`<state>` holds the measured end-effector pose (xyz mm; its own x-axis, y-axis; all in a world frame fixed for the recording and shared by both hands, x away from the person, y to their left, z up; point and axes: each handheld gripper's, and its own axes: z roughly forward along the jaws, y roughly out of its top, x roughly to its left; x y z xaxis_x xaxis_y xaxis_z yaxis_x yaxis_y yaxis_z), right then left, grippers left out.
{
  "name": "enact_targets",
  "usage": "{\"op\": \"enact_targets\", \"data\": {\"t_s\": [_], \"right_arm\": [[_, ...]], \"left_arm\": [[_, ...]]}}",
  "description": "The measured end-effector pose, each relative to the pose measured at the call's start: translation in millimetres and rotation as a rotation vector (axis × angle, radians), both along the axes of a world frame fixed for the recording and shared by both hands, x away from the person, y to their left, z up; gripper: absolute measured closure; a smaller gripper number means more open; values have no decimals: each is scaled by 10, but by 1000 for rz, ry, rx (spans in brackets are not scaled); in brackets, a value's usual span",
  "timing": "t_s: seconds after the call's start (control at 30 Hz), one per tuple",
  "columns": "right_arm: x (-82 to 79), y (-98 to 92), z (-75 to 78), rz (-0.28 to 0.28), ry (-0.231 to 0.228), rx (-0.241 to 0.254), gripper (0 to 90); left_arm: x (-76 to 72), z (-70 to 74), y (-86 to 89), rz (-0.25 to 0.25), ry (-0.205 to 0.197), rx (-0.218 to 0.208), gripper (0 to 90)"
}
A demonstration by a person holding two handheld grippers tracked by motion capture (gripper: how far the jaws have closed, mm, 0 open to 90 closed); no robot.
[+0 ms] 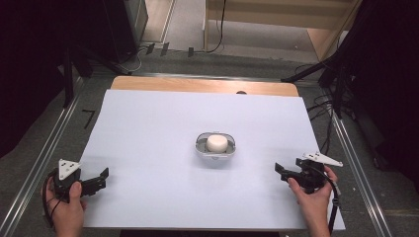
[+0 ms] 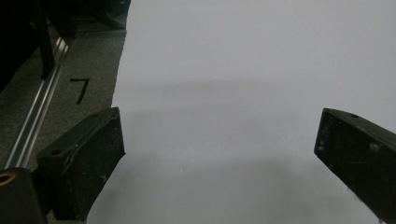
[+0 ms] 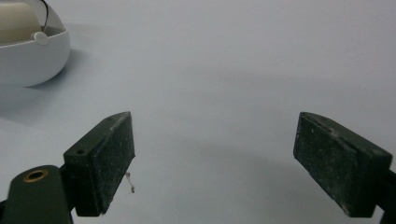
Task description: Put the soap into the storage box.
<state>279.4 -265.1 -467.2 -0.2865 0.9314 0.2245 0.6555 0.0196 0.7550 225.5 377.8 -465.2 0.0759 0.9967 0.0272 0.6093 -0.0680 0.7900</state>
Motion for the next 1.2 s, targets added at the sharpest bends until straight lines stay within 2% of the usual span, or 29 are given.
{"op": "enact_targets", "data": {"t_s": [0.23, 0.3, 0.93, 1.2], "right_arm": [[-93, -153, -22, 5, -19, 9, 90], [-129, -214, -40, -15, -12, 2, 90], [-318, -550, -100, -69, -13, 4, 58], [-419, -689, -138, -91, -8, -10, 59]], "left_arm": [[1, -1, 1, 0, -1, 0, 21], [0, 0, 0, 0, 0, 0, 21], [0, -1, -1, 0, -2, 0, 21], [-1, 0, 1, 0, -1, 0, 22]]}}
